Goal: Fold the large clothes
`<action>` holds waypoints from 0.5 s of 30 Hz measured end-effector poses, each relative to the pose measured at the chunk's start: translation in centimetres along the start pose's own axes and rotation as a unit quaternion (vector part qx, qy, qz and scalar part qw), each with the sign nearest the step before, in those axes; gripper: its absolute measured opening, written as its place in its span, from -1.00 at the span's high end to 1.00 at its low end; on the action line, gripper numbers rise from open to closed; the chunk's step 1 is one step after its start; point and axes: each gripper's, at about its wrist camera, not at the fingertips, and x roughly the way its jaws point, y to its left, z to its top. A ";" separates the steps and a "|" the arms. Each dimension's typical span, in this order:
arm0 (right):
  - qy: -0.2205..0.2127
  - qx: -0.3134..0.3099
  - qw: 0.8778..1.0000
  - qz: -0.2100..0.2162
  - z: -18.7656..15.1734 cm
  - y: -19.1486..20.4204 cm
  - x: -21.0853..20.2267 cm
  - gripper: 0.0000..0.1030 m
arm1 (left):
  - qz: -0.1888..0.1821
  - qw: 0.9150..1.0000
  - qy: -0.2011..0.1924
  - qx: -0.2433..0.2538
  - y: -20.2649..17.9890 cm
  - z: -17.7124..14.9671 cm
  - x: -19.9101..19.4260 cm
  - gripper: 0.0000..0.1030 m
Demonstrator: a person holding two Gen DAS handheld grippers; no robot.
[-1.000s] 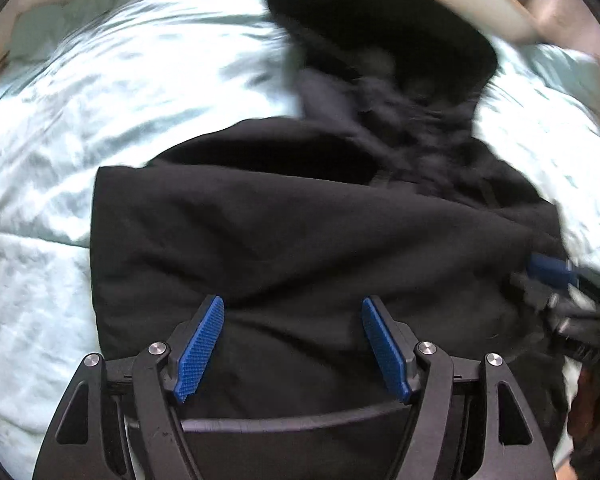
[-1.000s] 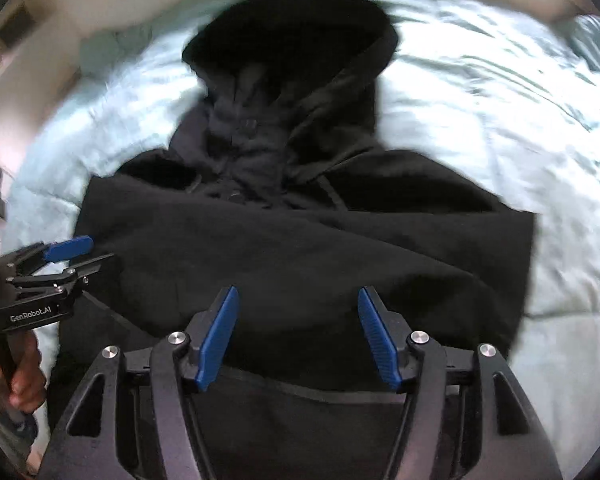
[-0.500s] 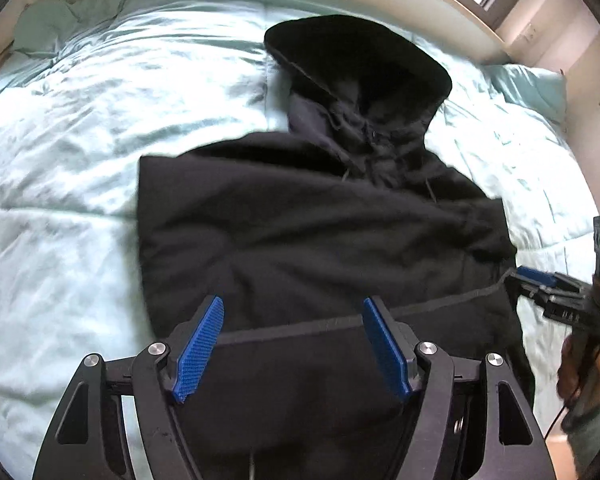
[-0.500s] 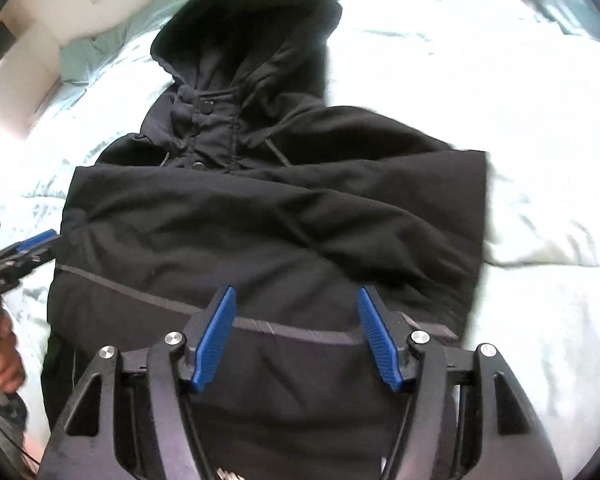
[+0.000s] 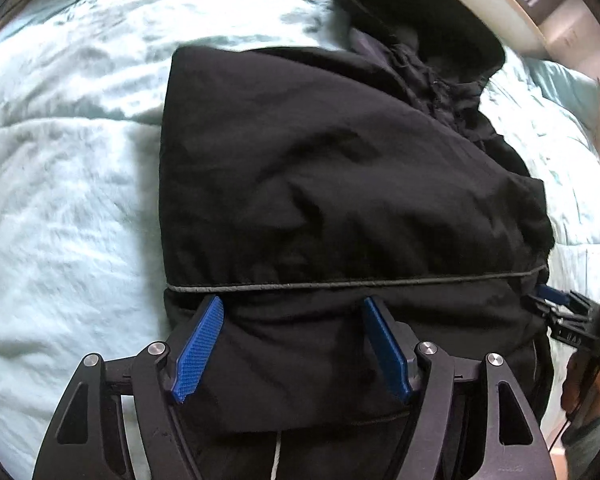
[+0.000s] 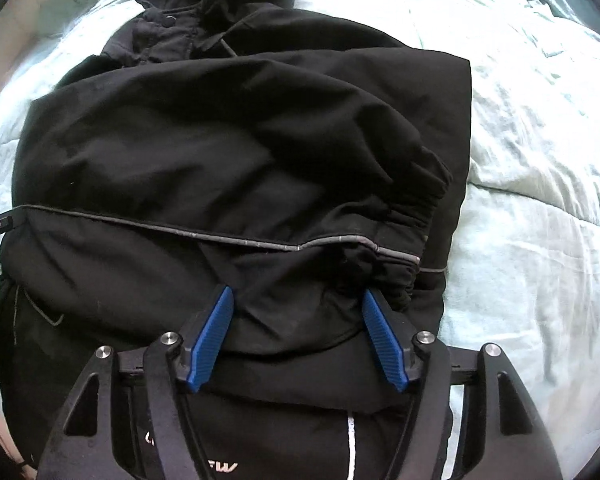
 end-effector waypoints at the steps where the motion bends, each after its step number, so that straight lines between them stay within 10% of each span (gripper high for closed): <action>1: 0.001 0.002 1.000 0.004 0.1 0.3 0.0 -0.34 | -0.002 1.000 -0.001 -0.001 0.1 0.0 -0.4 -0.43; 8: -0.044 0.003 0.999 -0.003 1.3 0.2 -4.8 -0.35 | 0.011 0.997 -0.075 -0.009 -0.4 2.7 -6.5 -0.43; 15: -0.147 0.006 0.989 0.029 12.0 1.3 -9.5 -0.35 | 0.019 0.987 -0.159 0.024 -3.7 13.5 -8.8 -0.43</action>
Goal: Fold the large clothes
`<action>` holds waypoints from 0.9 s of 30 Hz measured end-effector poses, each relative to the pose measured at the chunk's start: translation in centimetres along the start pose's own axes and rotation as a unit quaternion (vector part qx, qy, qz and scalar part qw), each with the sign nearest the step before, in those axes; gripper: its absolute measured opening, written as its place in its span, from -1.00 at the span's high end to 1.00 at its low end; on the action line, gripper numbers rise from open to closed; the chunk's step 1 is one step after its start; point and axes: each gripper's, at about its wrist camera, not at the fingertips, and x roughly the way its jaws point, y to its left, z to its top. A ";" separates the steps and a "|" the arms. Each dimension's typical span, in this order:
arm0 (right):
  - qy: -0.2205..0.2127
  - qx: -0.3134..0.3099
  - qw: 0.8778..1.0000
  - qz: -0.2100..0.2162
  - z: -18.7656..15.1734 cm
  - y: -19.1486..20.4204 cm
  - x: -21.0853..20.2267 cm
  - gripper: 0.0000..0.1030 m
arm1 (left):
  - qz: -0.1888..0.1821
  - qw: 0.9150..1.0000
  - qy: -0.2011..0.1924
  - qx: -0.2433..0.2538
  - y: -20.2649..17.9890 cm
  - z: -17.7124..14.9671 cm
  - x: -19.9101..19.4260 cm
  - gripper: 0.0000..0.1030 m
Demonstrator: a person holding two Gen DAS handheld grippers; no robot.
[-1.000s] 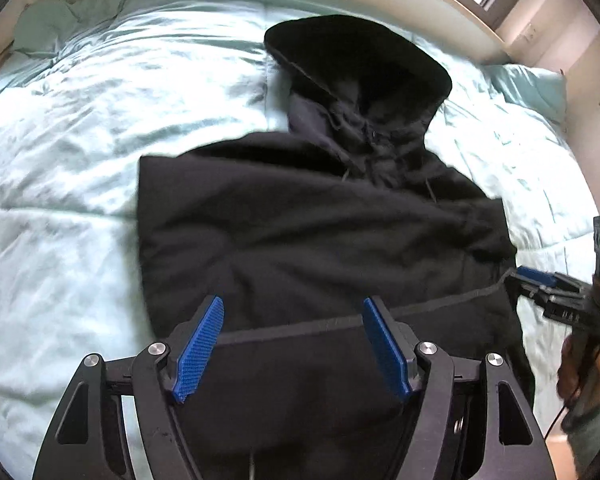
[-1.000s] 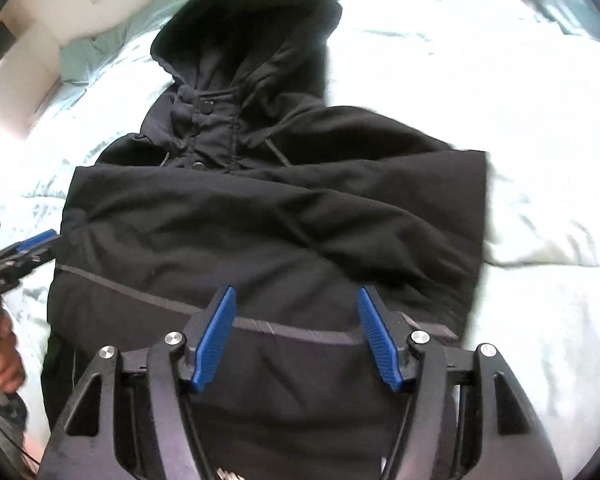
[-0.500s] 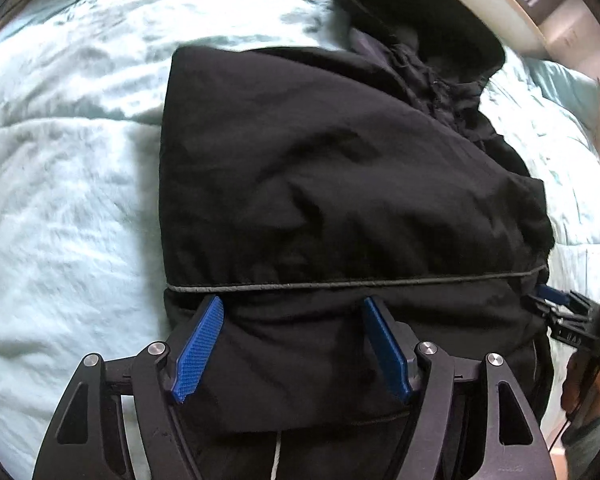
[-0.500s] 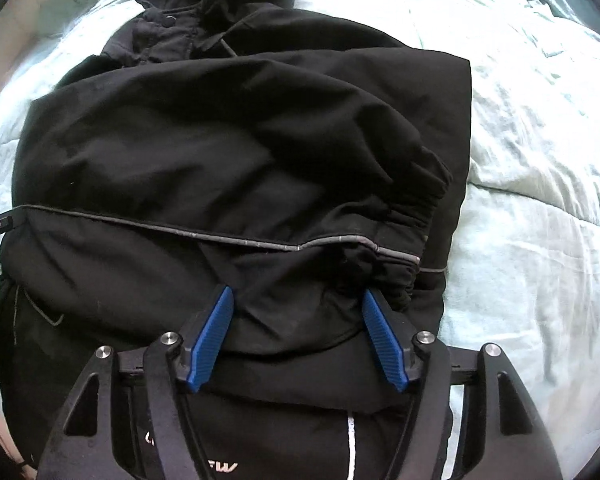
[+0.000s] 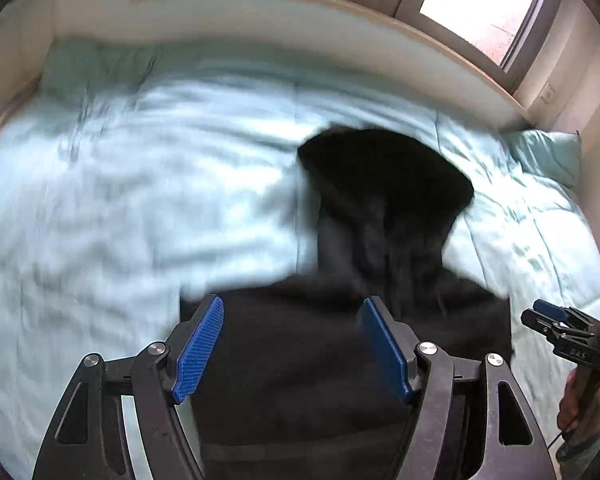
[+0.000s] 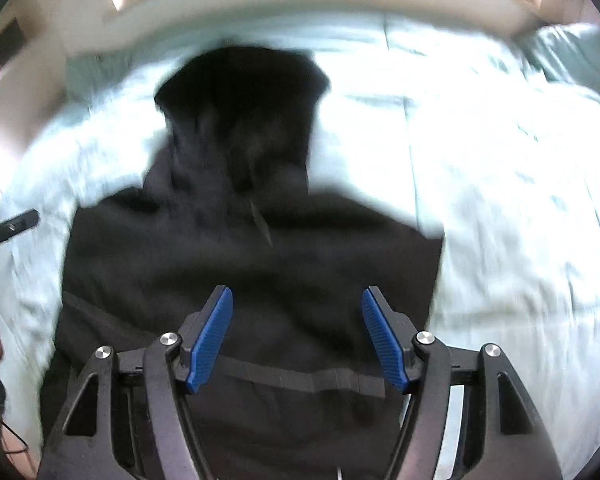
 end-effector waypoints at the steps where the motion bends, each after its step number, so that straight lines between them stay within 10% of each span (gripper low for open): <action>1: -0.007 0.004 1.000 0.002 1.6 -0.4 0.7 -0.35 | 0.002 1.000 -0.009 0.008 -0.6 1.4 0.6 -0.43; 13: -0.025 0.076 0.997 0.013 13.5 -1.6 10.8 -0.34 | 0.026 0.999 0.041 0.015 -1.8 11.5 14.9 -0.43; 16: -0.011 0.071 0.997 0.003 14.8 -1.5 13.4 0.05 | 0.026 0.998 0.056 0.014 -2.1 12.2 18.6 -0.43; 18: -0.007 0.070 0.997 -0.018 15.7 -1.1 16.0 0.15 | 0.042 0.997 0.054 0.019 -2.1 12.7 20.3 -0.12; 19: -0.005 0.069 0.997 -0.030 16.0 -1.5 16.4 0.59 | 0.050 0.997 0.057 0.021 -1.8 13.1 20.9 0.76; 24: -0.030 0.135 0.990 0.017 14.5 -5.3 14.6 0.88 | -0.080 0.995 0.033 -0.048 2.2 13.1 17.2 0.81; 27: -0.013 0.118 0.993 0.024 12.7 -5.7 16.0 0.89 | -0.058 0.995 0.066 -0.054 3.5 11.0 19.1 0.77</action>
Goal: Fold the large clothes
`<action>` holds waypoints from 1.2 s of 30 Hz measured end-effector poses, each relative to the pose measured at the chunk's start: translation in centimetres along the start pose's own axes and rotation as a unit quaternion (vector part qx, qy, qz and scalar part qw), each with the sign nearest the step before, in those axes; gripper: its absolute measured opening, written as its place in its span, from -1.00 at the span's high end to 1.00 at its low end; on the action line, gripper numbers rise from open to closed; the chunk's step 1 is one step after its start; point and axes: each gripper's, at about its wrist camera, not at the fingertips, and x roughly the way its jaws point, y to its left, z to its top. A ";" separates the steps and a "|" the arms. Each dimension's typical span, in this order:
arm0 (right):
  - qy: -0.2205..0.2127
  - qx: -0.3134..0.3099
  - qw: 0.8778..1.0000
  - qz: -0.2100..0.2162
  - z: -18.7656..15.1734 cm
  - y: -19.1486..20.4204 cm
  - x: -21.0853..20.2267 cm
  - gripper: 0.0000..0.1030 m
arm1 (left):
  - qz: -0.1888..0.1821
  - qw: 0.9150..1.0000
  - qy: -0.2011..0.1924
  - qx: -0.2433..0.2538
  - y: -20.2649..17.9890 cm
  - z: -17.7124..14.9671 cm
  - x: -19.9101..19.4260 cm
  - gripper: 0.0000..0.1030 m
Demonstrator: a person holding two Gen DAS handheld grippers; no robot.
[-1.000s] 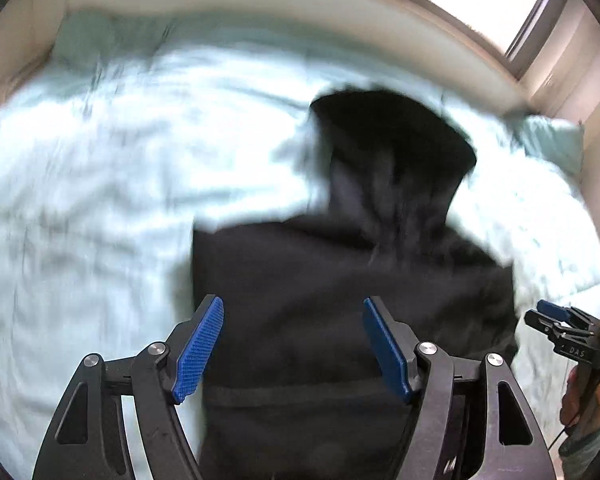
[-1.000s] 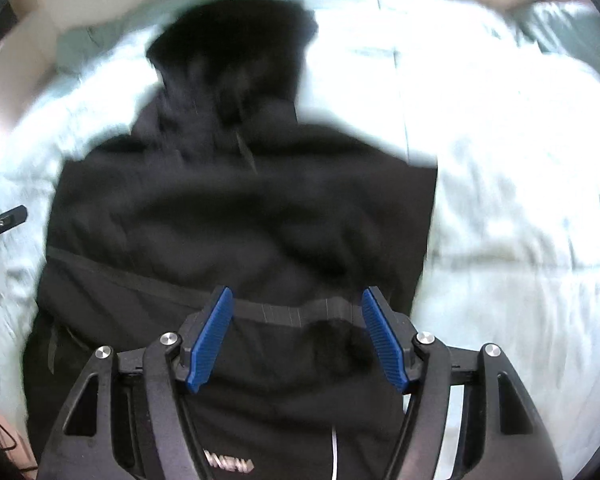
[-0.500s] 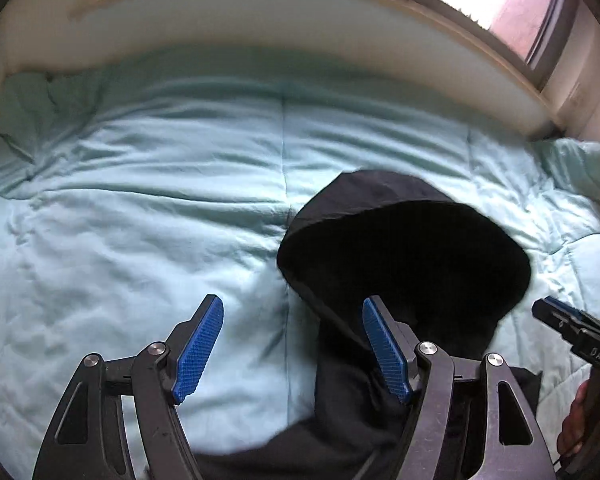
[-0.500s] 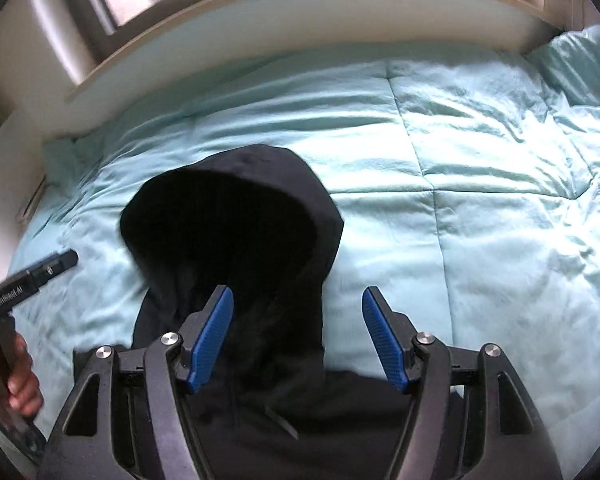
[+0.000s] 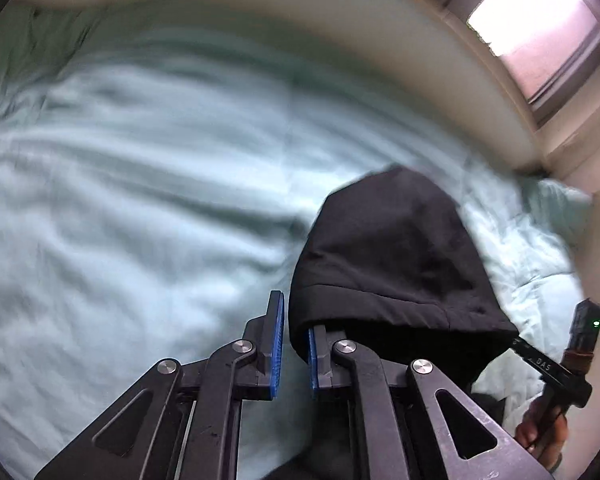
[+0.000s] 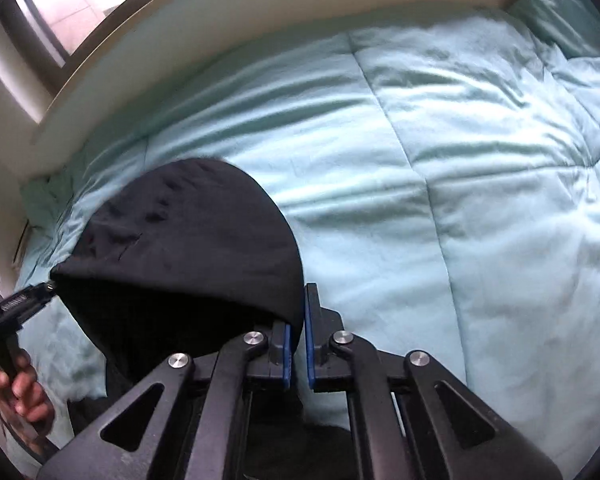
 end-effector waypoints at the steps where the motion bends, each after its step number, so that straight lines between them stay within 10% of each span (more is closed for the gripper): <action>1: 0.010 -0.009 1.000 -0.006 -0.4 0.0 0.7 0.89 | 0.027 0.999 0.023 0.006 0.3 -0.5 1.9 0.77; 5: 0.076 -0.045 0.996 -0.016 -1.8 0.2 6.7 0.89 | 0.047 0.996 0.077 0.013 1.2 -1.4 7.1 0.74; 15: 0.048 -0.097 0.994 0.031 -0.9 0.5 -0.8 0.63 | 0.068 0.991 -0.003 0.114 -1.3 -4.1 -3.1 0.49; 21: -0.007 -0.129 0.989 0.071 2.3 5.4 -3.2 -0.19 | -0.003 0.991 -0.063 0.116 -5.5 -0.7 -5.9 -0.25; 29: 0.071 -0.155 0.984 0.049 0.7 9.0 6.0 0.03 | 0.012 0.991 0.083 0.099 -5.0 -1.4 7.1 -0.27; 36: 0.082 -0.143 0.985 0.049 -0.3 7.8 7.1 0.21 | 0.024 0.991 0.061 0.119 -6.0 -2.0 5.7 -0.27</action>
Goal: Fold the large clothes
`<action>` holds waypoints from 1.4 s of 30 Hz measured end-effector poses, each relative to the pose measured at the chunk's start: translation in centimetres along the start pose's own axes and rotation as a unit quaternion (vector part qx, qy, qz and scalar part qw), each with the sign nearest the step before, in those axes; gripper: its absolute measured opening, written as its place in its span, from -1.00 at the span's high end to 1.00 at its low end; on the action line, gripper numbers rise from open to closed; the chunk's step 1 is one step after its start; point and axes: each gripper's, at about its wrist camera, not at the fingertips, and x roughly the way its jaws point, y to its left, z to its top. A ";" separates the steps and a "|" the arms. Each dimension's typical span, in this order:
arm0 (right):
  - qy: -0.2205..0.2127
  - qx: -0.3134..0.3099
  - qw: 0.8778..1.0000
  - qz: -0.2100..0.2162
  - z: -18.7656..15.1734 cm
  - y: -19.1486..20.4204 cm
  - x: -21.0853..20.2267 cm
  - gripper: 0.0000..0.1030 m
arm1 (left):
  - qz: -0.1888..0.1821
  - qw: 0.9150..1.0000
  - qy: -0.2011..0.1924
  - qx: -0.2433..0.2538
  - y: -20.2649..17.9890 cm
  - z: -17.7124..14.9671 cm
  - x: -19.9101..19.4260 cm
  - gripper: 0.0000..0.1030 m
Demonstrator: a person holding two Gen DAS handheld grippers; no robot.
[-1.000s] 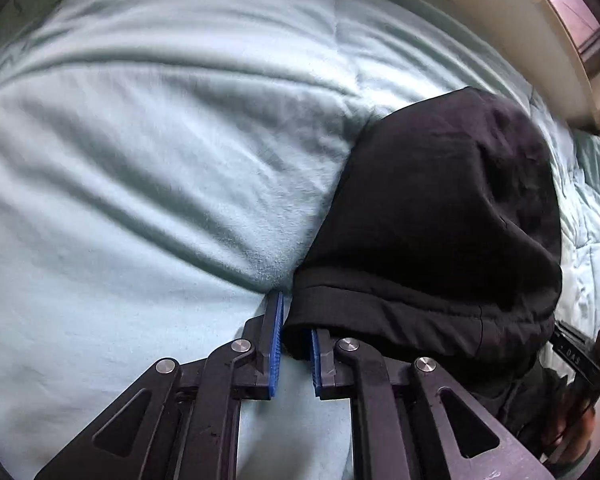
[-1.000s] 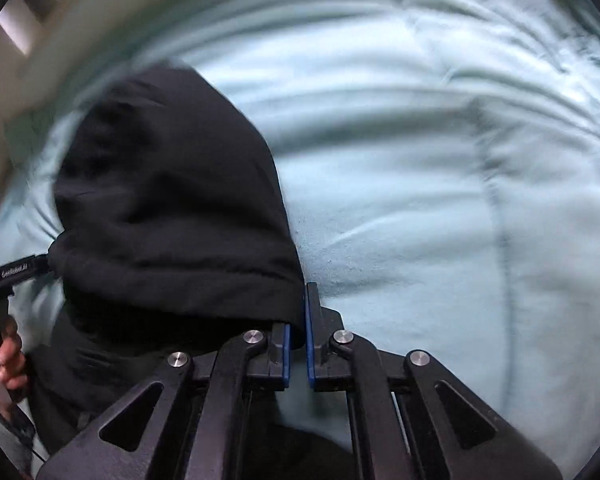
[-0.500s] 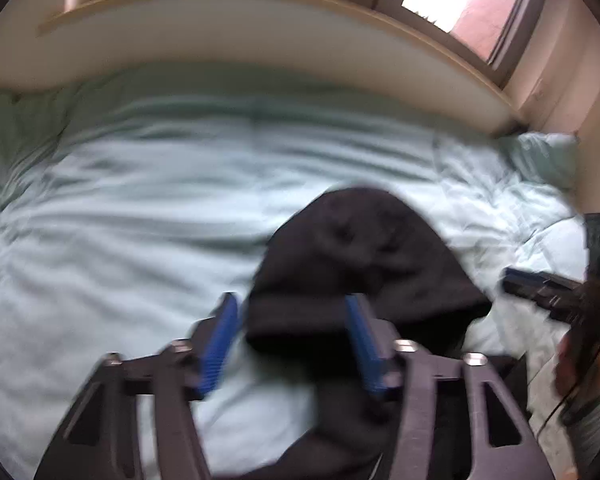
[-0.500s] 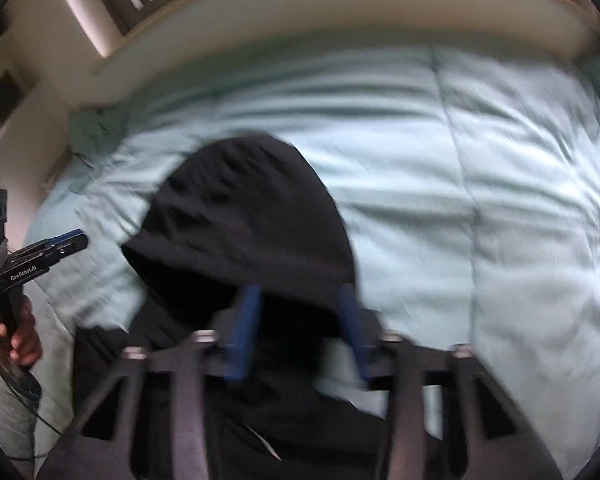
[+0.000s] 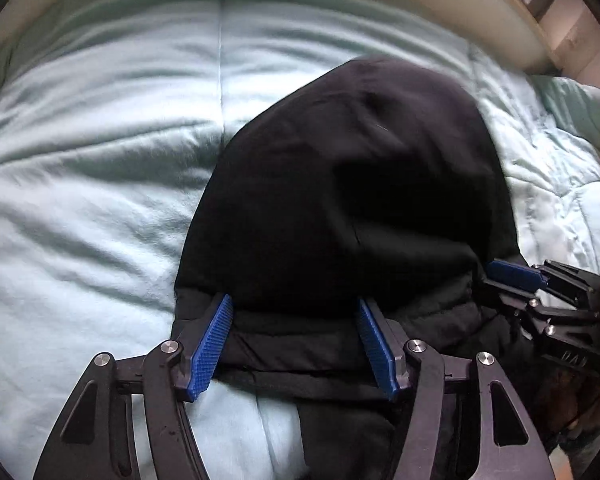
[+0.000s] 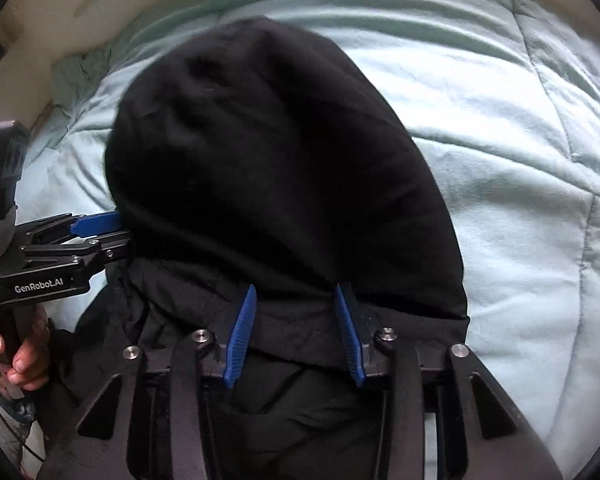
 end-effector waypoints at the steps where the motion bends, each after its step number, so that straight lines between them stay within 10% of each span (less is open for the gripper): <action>1: -0.007 0.000 1.000 0.006 -0.2 0.0 -1.0 0.21 | -0.007 1.000 -0.007 -0.001 0.1 -0.2 -0.8 -0.27; 5: -0.044 -0.002 0.999 0.012 -1.6 -0.6 -4.7 0.16 | -0.040 0.998 -0.039 -0.021 1.4 -1.4 -3.6 -0.27; 12: 0.016 0.011 1.000 0.002 -2.0 -2.6 -0.3 0.16 | 0.023 0.999 0.018 -0.015 2.3 -1.1 0.0 -0.27; 18: -0.024 -0.028 0.999 0.012 -0.4 -2.0 -4.7 0.11 | -0.012 0.997 -0.078 0.001 2.5 0.6 -6.9 -0.28; 20: -0.041 -0.026 0.999 0.016 0.6 -2.9 -5.9 -0.28 | -0.012 0.995 -0.095 0.000 2.9 2.9 -7.9 -0.30; 30: 0.004 -0.004 0.996 0.089 6.1 -6.2 -0.8 -0.32 | -0.146 0.989 0.028 -0.007 4.8 9.2 1.5 -0.33; 34: 0.024 -0.005 0.994 0.108 7.8 -6.3 1.7 -0.32 | -0.133 0.990 0.037 0.005 4.1 9.8 3.6 -0.27; 36: 0.028 -0.005 0.993 0.117 8.4 -6.0 2.6 -0.19 | -0.134 0.990 0.029 0.016 3.3 9.6 3.2 0.43; 37: 0.027 -0.009 0.992 0.122 8.4 -6.1 2.2 0.18 | -0.132 0.991 0.025 0.023 3.0 9.5 2.7 0.67; 42: -0.021 -0.071 0.993 0.095 6.9 -3.3 -2.0 0.67 | -0.070 0.993 -0.034 0.091 -0.4 6.8 -3.1 0.78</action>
